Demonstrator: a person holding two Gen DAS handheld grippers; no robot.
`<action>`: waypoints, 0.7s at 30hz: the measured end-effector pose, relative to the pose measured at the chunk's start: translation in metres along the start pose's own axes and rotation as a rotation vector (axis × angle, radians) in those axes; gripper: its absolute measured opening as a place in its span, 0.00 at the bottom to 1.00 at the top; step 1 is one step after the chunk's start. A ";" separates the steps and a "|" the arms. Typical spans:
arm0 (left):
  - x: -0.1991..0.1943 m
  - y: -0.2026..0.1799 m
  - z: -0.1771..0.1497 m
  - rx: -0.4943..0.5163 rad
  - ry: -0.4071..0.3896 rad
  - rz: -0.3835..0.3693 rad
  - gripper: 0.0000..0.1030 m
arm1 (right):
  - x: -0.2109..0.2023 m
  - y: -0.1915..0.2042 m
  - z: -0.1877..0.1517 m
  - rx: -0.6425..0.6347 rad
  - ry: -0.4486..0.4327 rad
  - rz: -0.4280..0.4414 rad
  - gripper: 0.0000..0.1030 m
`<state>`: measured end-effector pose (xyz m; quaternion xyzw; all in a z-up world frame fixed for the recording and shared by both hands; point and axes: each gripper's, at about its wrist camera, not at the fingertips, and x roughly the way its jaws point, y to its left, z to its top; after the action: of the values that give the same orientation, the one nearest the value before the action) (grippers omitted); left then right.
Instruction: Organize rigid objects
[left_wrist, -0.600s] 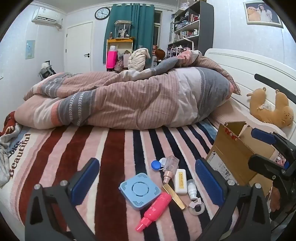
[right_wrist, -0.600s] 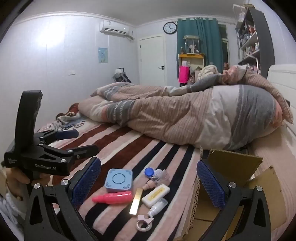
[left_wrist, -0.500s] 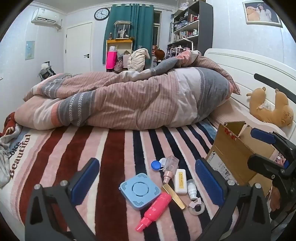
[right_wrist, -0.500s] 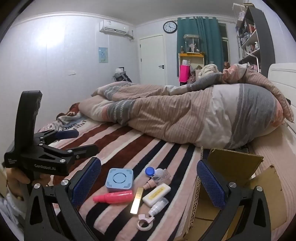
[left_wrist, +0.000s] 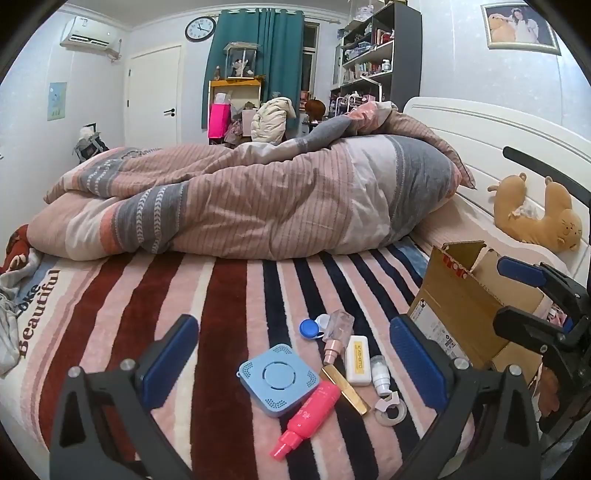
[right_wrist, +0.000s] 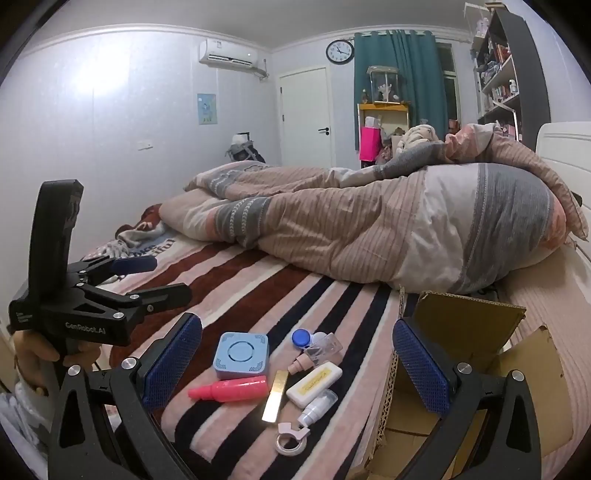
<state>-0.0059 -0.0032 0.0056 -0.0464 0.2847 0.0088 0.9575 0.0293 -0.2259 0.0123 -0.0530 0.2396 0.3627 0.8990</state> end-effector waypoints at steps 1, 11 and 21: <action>0.000 0.000 0.000 0.000 -0.002 0.000 1.00 | -0.001 0.000 0.000 -0.002 0.000 0.001 1.00; 0.000 -0.005 0.002 0.003 0.002 0.001 1.00 | -0.001 0.000 -0.001 0.006 0.004 0.004 1.00; 0.002 -0.001 -0.002 0.004 0.004 -0.009 1.00 | -0.004 -0.001 -0.001 0.014 0.000 -0.022 1.00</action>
<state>-0.0054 -0.0047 0.0025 -0.0458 0.2864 0.0037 0.9570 0.0272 -0.2289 0.0130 -0.0494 0.2412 0.3512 0.9033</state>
